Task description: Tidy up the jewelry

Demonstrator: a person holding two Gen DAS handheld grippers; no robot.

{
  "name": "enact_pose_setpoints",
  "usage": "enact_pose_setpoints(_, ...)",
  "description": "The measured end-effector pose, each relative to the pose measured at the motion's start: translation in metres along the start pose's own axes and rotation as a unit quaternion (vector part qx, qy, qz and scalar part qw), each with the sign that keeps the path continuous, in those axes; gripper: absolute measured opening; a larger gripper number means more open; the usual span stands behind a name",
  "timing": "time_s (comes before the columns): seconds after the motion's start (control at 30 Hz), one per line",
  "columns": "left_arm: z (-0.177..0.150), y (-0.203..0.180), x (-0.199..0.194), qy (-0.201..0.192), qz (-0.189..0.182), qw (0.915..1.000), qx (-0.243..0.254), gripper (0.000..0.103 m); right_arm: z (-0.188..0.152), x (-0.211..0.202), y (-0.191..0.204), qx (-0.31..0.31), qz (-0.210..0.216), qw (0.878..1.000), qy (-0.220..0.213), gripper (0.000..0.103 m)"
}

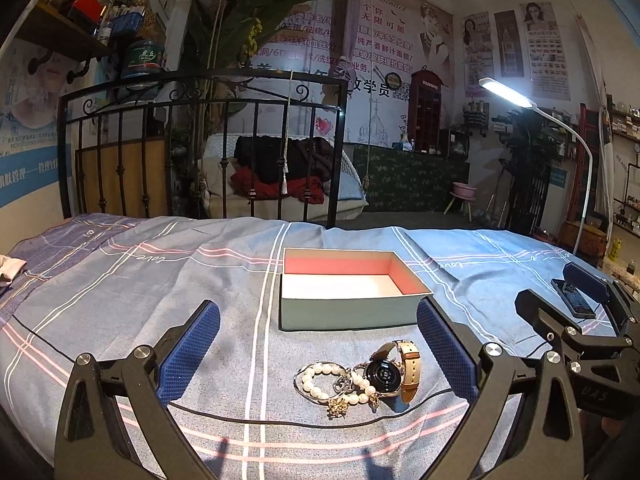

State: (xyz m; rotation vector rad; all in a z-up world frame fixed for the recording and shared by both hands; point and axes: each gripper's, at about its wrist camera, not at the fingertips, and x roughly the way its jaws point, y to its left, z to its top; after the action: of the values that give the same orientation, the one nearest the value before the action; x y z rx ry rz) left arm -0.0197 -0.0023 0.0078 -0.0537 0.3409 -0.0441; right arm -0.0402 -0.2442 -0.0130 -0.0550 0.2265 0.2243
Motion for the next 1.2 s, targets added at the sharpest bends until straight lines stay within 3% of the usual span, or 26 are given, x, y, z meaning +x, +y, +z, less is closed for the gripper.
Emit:
enact_pose_setpoints(0.8, 0.012, -0.001, 0.006, -0.003, -0.008, 0.9999, -0.011, 0.096, 0.009, 0.015, -0.005, 0.005, 0.005, 1.0, 0.005, 0.097)
enact_pose_setpoints(1.2, 0.012, 0.003, 0.023, 0.022, -0.003, 0.9997, -0.012, 0.096, 0.008, 0.037, -0.001, 0.004, 0.026, 0.999, 0.022, 0.097)
